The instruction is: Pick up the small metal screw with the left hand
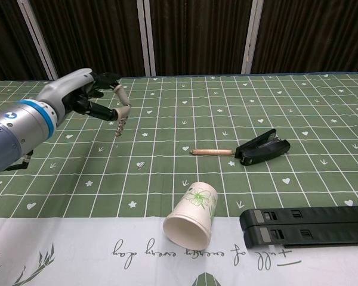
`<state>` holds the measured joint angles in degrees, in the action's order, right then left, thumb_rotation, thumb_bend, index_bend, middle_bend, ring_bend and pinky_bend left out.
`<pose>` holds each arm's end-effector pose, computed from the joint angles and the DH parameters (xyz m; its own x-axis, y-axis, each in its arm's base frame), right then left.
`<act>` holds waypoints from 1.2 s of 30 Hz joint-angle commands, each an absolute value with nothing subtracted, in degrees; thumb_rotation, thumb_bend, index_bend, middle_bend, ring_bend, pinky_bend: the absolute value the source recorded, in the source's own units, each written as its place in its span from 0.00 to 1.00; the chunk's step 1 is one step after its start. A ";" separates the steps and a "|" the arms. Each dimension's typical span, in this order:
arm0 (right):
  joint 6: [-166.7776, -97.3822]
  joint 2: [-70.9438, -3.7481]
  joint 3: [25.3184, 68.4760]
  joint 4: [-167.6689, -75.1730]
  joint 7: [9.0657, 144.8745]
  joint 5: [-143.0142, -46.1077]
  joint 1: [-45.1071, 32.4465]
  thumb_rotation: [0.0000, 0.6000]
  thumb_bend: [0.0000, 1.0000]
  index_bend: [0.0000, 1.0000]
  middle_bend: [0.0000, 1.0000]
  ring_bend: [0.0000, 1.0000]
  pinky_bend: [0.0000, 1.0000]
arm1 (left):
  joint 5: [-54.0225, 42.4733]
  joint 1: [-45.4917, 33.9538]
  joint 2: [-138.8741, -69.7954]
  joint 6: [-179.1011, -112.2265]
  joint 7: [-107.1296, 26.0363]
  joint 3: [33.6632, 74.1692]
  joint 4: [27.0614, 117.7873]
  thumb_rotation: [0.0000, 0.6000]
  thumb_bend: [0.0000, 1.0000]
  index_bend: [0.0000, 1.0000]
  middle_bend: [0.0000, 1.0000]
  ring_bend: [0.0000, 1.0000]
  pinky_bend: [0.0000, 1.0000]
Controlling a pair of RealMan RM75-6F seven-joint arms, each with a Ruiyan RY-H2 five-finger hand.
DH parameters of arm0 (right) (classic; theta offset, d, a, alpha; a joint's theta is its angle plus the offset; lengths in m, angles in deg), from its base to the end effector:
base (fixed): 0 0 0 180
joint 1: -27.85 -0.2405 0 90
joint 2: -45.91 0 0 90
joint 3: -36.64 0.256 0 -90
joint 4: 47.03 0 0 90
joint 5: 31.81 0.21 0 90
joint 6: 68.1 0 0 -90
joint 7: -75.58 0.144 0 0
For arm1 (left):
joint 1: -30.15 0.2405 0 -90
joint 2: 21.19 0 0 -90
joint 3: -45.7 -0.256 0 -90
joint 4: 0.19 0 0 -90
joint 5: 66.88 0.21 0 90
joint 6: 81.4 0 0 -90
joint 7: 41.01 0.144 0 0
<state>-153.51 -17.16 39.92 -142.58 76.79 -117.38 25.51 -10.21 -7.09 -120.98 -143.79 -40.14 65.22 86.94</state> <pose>-0.3088 -0.1683 0.1618 0.3398 -0.0075 0.9405 -0.9399 0.0337 0.3399 -0.1207 0.3325 -0.0356 -0.2429 0.2764 0.9298 0.9608 -0.0636 0.2699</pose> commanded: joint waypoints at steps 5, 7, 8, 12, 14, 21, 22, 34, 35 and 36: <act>-153.37 -17.17 39.90 -142.56 76.83 -117.37 25.45 1.00 0.04 0.11 0.00 0.00 0.03 | -7.95 -7.58 -123.79 -142.16 -44.14 64.82 83.49 1.00 0.37 0.58 0.00 0.00 0.00; -153.37 -17.19 39.85 -142.53 76.69 -117.56 25.41 1.00 0.04 0.11 0.00 0.00 0.03 | -8.35 -7.59 -124.74 -141.96 -44.98 64.94 82.44 1.00 0.37 0.58 0.00 0.00 0.00; -153.39 -17.20 39.81 -142.57 76.70 -117.65 25.41 1.00 0.04 0.11 0.00 0.00 0.03 | -8.75 -7.63 -125.13 -141.65 -45.31 65.03 82.00 1.00 0.37 0.59 0.00 0.00 0.00; -153.50 -17.20 39.76 -142.66 76.68 -117.83 25.44 1.00 0.04 0.11 0.00 0.00 0.03 | -9.65 -7.82 -126.25 -141.19 -45.63 65.30 80.56 1.00 0.37 0.59 0.00 0.00 0.00; -153.49 -17.16 39.73 -142.65 76.77 -117.85 25.45 1.00 0.04 0.11 0.00 0.00 0.03 | -9.77 -7.95 -126.80 -141.11 -45.48 65.22 79.90 1.00 0.37 0.59 0.00 0.00 0.00; -153.41 -17.09 39.72 -142.61 77.01 -117.91 25.39 1.00 0.04 0.11 0.00 0.00 0.03 | -9.44 -8.22 -128.06 -140.93 -45.51 65.16 79.55 1.00 0.37 0.58 0.00 0.00 0.00; -153.39 -17.10 39.72 -142.60 77.01 -117.91 25.38 1.00 0.04 0.11 0.00 0.00 0.03 | -9.17 -8.26 -128.17 -140.98 -45.53 65.09 79.41 1.00 0.37 0.59 0.00 0.00 0.00; -153.16 -17.00 39.68 -142.60 77.22 -117.75 25.33 1.00 0.04 0.11 0.00 0.00 0.03 | -9.09 -8.34 -129.22 -139.89 -46.09 65.09 76.64 1.00 0.37 0.58 0.00 0.00 0.00; -153.17 -17.00 39.69 -142.60 77.22 -117.73 25.34 1.00 0.04 0.11 0.00 0.00 0.03 | -9.03 -8.39 -129.26 -139.77 -45.96 65.01 76.53 1.00 0.37 0.58 0.00 0.00 0.00; -153.17 -17.00 39.69 -142.61 77.22 -117.72 25.34 1.00 0.04 0.11 0.00 0.00 0.03 | -9.01 -8.40 -129.27 -139.74 -45.93 64.97 76.50 1.00 0.37 0.58 0.00 0.00 0.00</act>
